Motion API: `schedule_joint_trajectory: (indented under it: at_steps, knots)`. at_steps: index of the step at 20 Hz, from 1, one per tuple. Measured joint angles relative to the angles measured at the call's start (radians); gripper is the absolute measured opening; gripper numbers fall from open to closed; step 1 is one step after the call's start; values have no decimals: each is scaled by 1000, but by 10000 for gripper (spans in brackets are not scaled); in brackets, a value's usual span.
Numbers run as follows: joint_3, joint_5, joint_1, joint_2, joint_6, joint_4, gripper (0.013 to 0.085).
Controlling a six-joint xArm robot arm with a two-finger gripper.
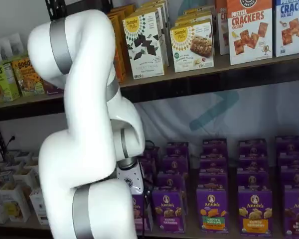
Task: Pick up the purple box with a pink patch in the middle, on the bottom shelf, the first box from the left
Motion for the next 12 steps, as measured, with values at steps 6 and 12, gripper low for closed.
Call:
schedule_joint_trajectory:
  at_steps: [6, 12]
  knots:
    - [-116, 30, -5, 102, 72, -81, 850]
    - [-232, 51, -9, 213, 12, -22, 850]
